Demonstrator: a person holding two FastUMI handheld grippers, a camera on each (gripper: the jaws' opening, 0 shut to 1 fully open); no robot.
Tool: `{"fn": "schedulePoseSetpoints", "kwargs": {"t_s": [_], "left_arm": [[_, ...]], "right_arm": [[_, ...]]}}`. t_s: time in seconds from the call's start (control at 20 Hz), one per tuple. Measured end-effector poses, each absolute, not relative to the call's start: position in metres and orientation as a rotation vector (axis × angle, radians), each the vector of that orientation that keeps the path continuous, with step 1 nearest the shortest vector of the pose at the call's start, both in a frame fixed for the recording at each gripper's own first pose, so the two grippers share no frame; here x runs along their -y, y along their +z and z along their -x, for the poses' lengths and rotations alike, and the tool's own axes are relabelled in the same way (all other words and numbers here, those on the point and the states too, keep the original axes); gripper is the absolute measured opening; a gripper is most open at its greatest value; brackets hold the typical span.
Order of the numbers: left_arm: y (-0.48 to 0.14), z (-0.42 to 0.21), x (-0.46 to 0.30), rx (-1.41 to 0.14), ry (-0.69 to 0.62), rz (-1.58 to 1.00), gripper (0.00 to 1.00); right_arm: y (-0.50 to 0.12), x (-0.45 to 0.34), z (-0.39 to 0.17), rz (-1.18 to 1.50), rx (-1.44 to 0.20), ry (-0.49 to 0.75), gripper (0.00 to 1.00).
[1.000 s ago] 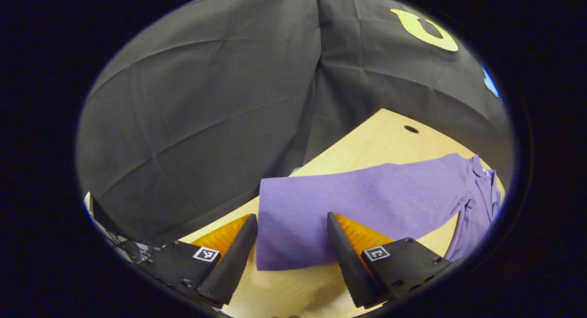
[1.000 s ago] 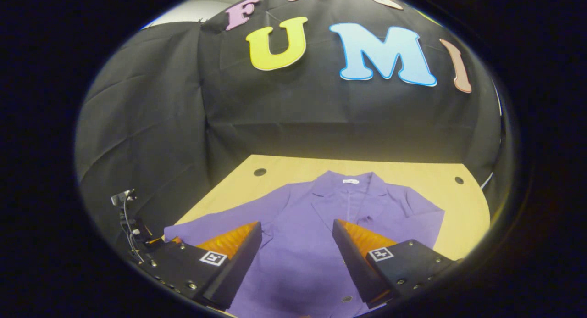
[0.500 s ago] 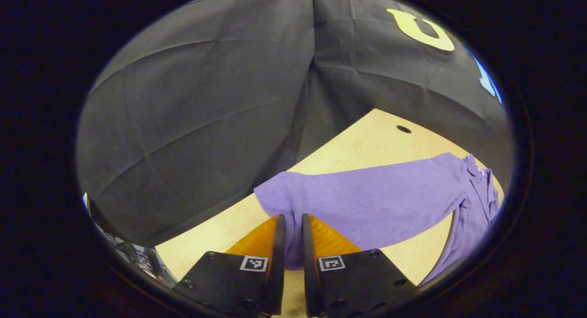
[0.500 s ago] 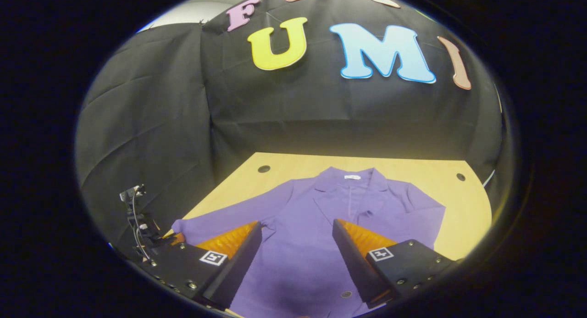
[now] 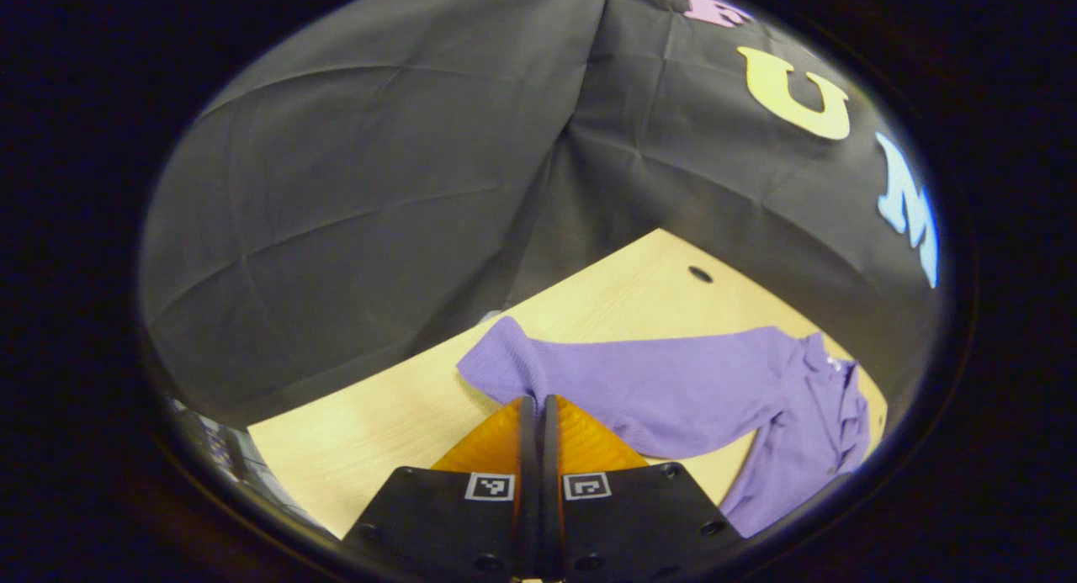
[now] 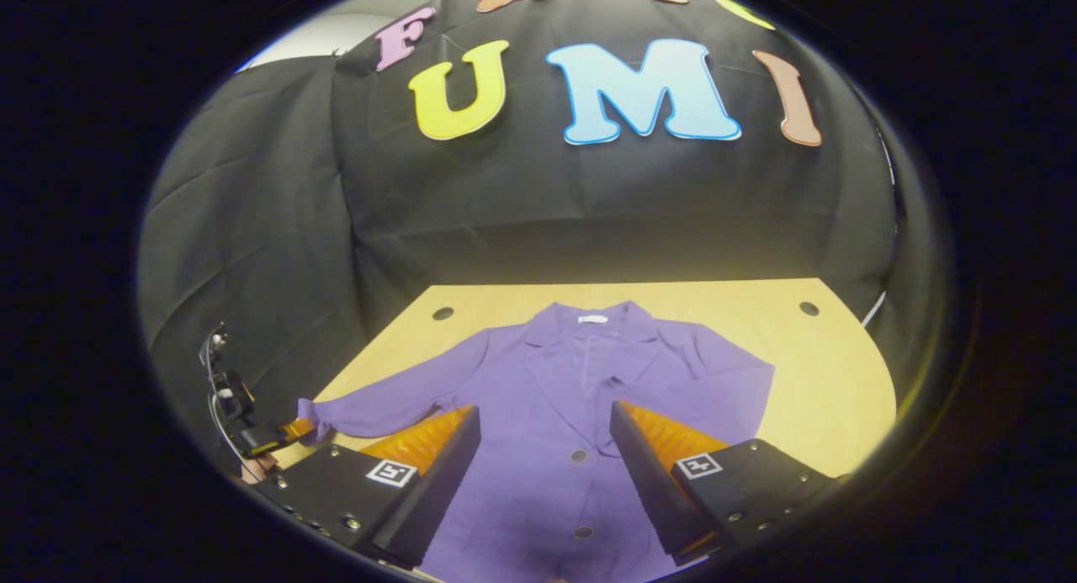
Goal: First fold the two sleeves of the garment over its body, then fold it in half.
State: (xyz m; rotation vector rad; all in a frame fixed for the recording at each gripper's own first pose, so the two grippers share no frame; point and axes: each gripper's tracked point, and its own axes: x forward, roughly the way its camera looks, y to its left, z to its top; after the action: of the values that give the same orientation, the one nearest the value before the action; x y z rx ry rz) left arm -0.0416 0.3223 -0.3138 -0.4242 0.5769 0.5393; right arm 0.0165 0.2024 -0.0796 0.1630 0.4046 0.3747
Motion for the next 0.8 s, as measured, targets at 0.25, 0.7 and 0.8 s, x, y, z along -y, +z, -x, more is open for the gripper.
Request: {"fn": "schedulePoseSetpoints", "kwargs": {"t_s": [0.25, 0.7, 0.8], "left_arm": [[-0.276, -0.002, -0.258, -0.525, 0.421, 0.472, 0.07], [-0.24, -0.065, -0.11, -0.504, 0.185, 0.479, 0.07], [-0.234, -0.081, -0.072, -0.505, 0.127, 0.472, 0.07]], "right_arm": [[-0.085, -0.178, -0.02, -0.175, -0.408, 0.362, 0.96], [-0.097, -0.114, -0.031, -0.232, -0.419, 0.306, 0.96], [-0.1, -0.099, -0.033, -0.243, -0.421, 0.296, 0.96]]}}
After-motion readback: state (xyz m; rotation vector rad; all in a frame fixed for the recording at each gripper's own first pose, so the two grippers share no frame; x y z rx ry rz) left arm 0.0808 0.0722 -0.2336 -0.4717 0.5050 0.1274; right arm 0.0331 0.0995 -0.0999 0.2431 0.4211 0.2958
